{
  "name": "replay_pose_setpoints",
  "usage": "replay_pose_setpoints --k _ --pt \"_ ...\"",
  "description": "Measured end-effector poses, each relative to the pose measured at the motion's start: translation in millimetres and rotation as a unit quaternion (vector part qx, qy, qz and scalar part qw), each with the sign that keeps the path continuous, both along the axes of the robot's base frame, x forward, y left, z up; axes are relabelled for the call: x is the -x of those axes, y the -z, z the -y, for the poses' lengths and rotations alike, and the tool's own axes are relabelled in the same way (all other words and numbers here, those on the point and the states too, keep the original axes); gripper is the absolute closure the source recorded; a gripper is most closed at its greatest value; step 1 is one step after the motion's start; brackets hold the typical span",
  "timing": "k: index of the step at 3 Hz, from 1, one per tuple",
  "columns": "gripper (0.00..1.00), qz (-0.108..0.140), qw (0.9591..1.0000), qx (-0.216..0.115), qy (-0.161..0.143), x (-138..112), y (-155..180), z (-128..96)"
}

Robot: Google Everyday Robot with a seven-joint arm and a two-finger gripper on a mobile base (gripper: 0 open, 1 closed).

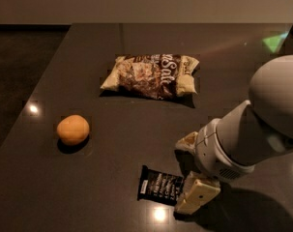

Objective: Move rxbar chocolate near brown chip bag

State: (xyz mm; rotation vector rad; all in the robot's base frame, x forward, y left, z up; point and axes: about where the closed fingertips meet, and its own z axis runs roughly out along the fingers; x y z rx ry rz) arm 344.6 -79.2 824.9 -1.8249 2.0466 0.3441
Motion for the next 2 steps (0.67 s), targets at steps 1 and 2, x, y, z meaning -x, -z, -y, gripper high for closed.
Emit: replay_pose_setpoints --k 1,2 --pt "0.51 0.001 1.0000 0.004 -0.003 1.8 -2.0 -0.6" --pt "0.74 0.002 1.0000 0.008 -0.001 -0.5 -6.8 3.2"
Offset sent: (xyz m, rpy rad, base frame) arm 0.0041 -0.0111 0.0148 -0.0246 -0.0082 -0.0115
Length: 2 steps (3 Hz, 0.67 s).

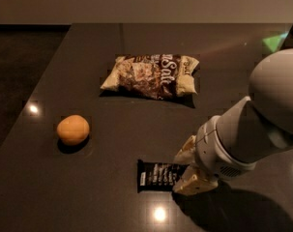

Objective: Move rxbar chocolate near brown chip bag

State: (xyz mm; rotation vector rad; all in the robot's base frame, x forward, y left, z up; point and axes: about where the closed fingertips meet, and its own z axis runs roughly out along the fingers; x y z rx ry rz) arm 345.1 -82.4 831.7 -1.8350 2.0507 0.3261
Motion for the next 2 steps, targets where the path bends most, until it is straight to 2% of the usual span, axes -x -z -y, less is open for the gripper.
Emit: replay_pose_setpoints --k 1,2 --pt "1.00 0.009 0.9998 0.002 0.015 -12 -13 12" --pt "1.00 0.022 0.9992 0.001 0.034 -24 -27 22"
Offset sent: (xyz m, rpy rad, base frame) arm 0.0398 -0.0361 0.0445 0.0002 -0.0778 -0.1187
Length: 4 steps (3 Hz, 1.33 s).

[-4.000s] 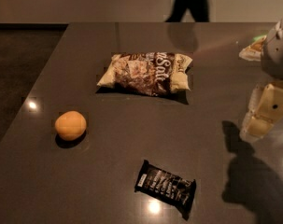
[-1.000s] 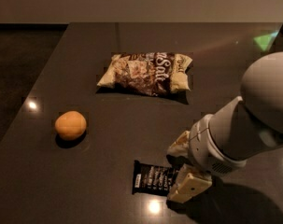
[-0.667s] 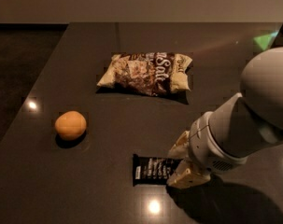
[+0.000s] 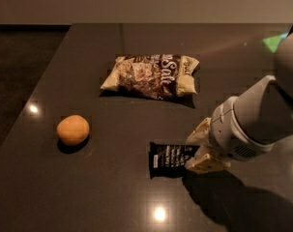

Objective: Move rxbar chocolate near brown chip bag

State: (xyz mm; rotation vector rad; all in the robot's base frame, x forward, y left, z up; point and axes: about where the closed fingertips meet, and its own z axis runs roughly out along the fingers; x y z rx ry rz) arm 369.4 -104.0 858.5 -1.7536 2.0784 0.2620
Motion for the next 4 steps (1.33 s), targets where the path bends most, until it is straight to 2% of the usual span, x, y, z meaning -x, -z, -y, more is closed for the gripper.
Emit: replay_pose_setpoints --k 1,3,4 --pt "1.00 0.016 0.9994 -0.003 0.032 -26 -20 16" --pt "1.00 0.049 0.9936 -0.004 0.102 -91 -51 44" --pt "1.00 0.061 0.9903 0.000 0.125 -110 -56 52"
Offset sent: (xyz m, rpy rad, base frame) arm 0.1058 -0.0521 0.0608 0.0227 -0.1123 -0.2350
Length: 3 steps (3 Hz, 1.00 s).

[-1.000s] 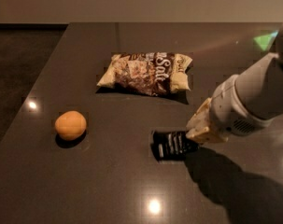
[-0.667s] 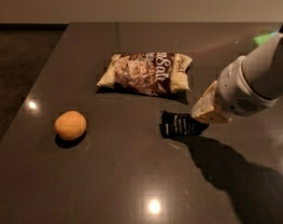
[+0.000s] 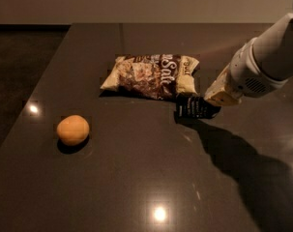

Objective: Move rxbar chocolate near brown chip bag

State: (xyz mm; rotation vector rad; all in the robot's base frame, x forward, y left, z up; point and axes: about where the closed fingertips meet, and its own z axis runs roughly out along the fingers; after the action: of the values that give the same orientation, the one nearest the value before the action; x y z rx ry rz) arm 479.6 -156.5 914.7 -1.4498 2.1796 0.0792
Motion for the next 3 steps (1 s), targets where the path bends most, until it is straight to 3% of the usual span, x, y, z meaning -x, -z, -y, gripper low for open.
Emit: replay_pose_setpoints --k 1,2,3 --pt "0.88 0.005 0.9997 0.007 0.024 -14.9 -0.3 9.9" --pt "0.65 0.006 0.9996 0.008 0.026 -15.8 -0.9 10.7" --pt "0.34 0.007 0.9996 0.009 0.025 -14.9 -2.3 9.6"
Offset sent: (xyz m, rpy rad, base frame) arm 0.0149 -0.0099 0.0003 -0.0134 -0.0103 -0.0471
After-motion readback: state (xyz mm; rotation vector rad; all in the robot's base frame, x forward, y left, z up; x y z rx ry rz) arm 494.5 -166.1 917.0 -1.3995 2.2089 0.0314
